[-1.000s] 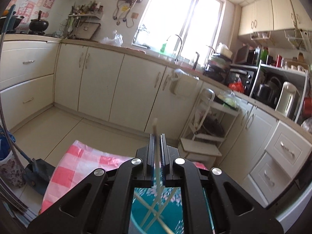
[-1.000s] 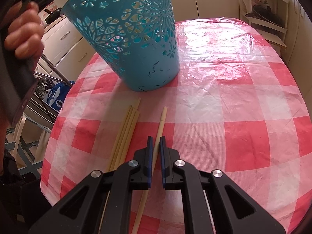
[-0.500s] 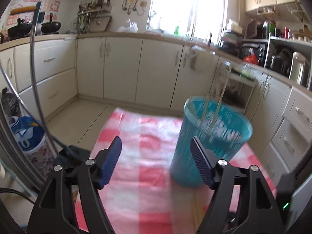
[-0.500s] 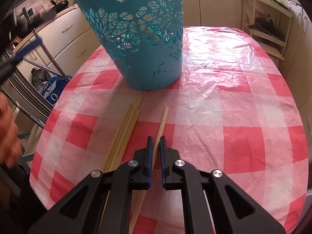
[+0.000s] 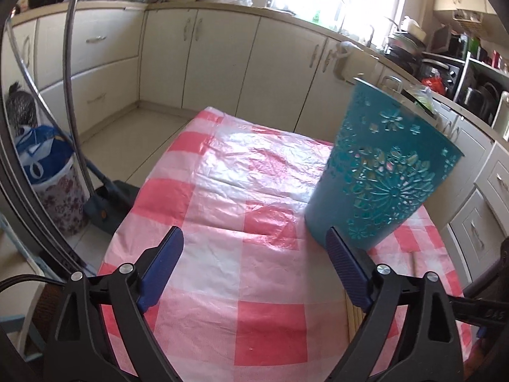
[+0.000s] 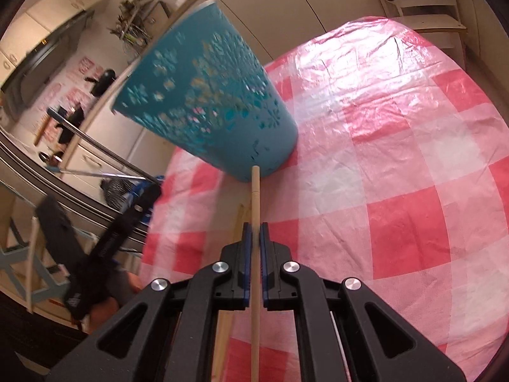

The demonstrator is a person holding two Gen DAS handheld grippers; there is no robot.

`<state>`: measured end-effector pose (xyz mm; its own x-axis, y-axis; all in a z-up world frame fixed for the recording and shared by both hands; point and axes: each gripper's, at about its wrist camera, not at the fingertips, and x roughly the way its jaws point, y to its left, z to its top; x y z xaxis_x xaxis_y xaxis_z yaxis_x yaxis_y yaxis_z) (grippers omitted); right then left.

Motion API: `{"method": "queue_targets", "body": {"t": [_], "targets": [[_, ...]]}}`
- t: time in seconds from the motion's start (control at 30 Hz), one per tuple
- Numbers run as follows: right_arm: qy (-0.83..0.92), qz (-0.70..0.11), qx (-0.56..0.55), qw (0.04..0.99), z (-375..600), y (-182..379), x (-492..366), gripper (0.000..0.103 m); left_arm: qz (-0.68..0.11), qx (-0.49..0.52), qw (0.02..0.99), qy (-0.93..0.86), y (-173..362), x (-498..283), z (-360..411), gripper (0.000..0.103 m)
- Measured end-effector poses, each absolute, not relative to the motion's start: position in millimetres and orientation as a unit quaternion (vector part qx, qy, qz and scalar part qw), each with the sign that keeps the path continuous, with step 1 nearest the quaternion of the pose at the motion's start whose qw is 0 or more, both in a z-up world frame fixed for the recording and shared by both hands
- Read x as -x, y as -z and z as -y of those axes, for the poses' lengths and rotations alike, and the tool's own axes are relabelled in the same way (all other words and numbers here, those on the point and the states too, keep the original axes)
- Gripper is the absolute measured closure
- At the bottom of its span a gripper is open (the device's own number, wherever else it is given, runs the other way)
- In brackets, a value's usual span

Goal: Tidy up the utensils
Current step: 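Lift the chopstick with the right gripper and drop it into the teal basket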

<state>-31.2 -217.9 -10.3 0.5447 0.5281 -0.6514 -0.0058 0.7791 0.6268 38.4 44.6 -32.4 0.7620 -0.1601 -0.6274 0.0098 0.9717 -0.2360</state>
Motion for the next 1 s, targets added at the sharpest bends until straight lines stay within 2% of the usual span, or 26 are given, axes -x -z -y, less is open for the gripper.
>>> {"method": "queue_targets", "body": {"t": [0.53,1.0], "targets": [[-0.212,-0.337,-0.325,0.858,233,-43,48,0.097,-0.362,0.128,0.923,0.037,41,-44,-47,0.014],[-0.225,-0.279,-0.287,0.888,243,-134,64,0.098,-0.369,0.133,0.919,0.044,44,-46,-48,0.014]]}}
